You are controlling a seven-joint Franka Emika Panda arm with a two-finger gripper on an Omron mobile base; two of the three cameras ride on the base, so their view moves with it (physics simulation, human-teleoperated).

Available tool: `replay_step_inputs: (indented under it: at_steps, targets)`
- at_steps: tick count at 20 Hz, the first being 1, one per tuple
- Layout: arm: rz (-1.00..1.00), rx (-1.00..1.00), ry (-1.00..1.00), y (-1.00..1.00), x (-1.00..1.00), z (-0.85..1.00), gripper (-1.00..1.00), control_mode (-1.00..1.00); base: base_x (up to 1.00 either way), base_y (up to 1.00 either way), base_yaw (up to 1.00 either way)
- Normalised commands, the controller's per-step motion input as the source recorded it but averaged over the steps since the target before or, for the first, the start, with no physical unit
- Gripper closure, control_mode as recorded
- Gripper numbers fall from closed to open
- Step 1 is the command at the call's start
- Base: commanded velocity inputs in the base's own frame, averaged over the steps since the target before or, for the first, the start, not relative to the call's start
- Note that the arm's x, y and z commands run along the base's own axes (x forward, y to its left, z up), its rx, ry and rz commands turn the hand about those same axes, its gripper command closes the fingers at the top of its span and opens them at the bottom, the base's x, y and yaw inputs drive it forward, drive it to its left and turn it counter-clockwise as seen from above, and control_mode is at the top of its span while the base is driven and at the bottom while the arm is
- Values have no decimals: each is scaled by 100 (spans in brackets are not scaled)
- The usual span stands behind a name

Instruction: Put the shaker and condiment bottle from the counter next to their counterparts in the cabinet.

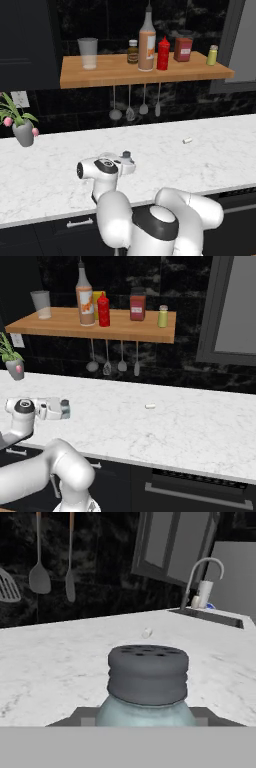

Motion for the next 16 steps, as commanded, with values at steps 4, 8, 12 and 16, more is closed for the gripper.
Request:
replay_step_inputs:
  at_steps: [4,8,12,16]
  targets:
    - [1,-3,-38,-14,-61,84,100,-100,0,0,0]
    - [2,0,-28,-37,-73,76,100,-100,0,0,0]
    - [2,1,-12,-58,-37,91,100,-100,0,0,0]
    - [6,4,0,-53,-17,99,100,-100,0,0,0]
